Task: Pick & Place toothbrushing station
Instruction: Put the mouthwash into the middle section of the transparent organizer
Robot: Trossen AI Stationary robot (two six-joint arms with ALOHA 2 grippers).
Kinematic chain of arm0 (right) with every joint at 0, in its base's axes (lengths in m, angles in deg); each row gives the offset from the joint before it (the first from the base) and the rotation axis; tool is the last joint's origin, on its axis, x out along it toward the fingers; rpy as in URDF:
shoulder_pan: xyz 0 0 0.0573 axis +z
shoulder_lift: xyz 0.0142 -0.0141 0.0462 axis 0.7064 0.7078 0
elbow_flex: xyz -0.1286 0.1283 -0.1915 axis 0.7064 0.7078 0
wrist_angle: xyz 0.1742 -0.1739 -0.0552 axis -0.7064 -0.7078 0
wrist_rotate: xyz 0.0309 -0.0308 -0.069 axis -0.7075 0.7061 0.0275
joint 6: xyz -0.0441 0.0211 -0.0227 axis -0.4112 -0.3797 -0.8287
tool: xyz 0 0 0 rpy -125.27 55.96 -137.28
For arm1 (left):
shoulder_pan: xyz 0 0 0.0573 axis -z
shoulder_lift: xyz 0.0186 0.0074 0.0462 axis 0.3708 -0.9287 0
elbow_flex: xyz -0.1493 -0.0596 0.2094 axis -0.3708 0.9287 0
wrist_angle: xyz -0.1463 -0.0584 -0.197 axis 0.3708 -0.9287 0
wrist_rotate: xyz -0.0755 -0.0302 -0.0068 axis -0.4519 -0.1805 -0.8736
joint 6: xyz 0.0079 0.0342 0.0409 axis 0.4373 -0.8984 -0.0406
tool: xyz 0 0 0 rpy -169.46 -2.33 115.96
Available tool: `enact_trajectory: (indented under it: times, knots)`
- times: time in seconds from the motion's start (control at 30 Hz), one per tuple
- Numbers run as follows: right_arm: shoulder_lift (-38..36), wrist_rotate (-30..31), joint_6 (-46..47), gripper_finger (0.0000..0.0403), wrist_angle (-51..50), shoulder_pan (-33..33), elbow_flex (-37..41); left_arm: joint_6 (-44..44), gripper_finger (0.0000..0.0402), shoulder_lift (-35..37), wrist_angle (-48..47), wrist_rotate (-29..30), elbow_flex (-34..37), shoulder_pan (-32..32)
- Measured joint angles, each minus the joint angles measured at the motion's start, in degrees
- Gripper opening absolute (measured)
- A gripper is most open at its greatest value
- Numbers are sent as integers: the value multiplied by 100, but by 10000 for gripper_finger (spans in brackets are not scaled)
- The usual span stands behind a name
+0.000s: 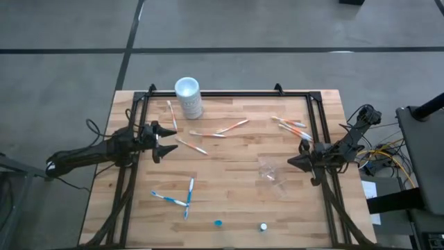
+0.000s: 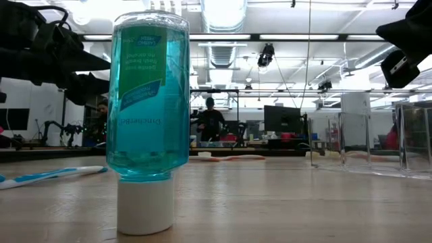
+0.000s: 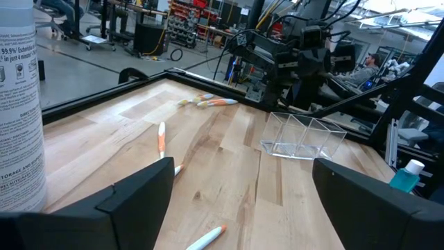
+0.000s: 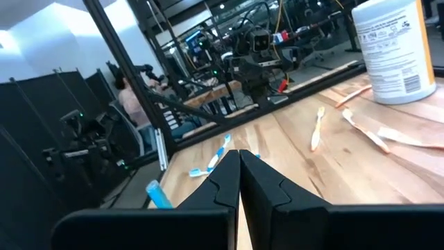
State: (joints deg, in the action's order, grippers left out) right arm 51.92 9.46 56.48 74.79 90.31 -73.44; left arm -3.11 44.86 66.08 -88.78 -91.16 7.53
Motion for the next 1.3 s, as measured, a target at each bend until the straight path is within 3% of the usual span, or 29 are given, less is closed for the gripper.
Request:
enact_trajectory:
  times: [0.47, 0.6, 0.97, 1.3]
  knots:
    - [0, 280, -413, 8, -52, 0, -368, 0, 350, 0, 2, 0, -2, 0]
    - [0, 11, -1135, 8, -369, 0, -806, 1, 349, -1, 2, 0, 0, 2]
    - [48, -332, -1933, 8, -1091, 0, -2083, 0, 349, -1, 2, 0, -1, 0]
    - [910, -343, -3322, 8, -1078, 0, -3597, 0, 349, 0, 2, 0, 0, 2]
